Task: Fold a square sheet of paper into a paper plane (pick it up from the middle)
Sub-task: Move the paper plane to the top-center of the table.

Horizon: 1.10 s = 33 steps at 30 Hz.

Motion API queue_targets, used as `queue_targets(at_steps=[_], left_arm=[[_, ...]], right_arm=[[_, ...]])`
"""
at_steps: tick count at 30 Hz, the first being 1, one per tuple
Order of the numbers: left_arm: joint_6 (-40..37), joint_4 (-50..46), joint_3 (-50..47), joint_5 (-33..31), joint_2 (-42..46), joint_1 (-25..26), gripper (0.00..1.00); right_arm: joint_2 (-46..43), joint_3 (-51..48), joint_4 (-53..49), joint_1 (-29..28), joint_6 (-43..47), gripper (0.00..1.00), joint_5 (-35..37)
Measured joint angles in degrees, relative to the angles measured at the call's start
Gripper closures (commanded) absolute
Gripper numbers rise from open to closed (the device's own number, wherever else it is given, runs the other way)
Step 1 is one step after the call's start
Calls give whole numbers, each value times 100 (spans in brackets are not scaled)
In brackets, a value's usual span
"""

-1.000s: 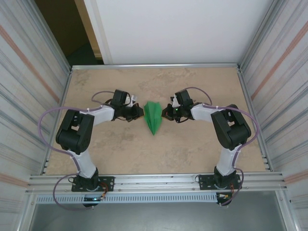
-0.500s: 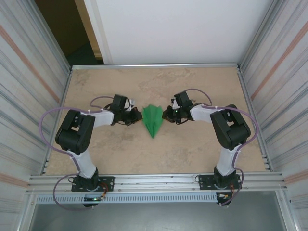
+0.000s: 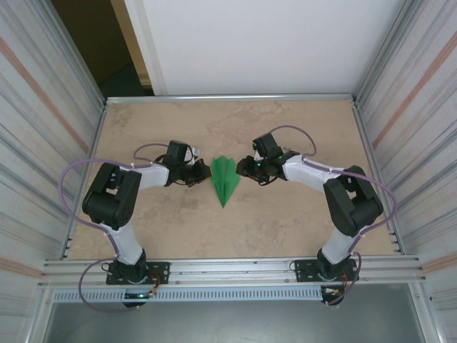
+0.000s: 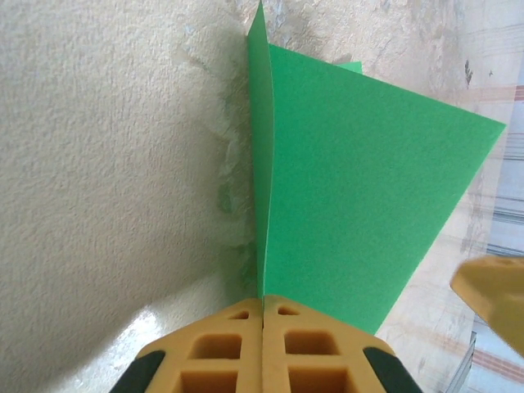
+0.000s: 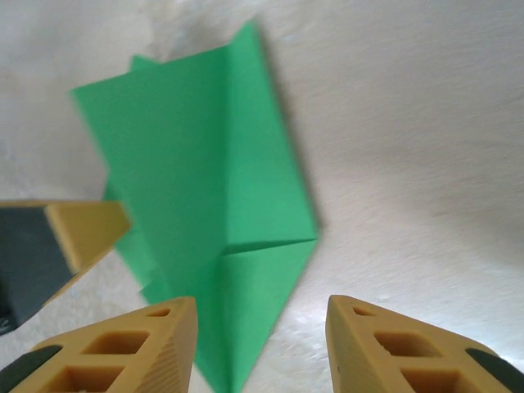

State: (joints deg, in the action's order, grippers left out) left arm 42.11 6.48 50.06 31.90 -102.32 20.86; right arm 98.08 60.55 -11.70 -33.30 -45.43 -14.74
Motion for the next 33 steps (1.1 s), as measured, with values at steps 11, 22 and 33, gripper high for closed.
queue_targets(at_steps=[11,22,33], left_arm=[[17,24,0,4,0,0,98],[17,24,0,20,0,0,97],[20,24,0,107,0,0,97]], right_arm=[[715,815,-518,-1045,127,45,284],[1088,1091,-826,-1040,264,44,286],[1482,1499,-887,-1051,374,49,286]])
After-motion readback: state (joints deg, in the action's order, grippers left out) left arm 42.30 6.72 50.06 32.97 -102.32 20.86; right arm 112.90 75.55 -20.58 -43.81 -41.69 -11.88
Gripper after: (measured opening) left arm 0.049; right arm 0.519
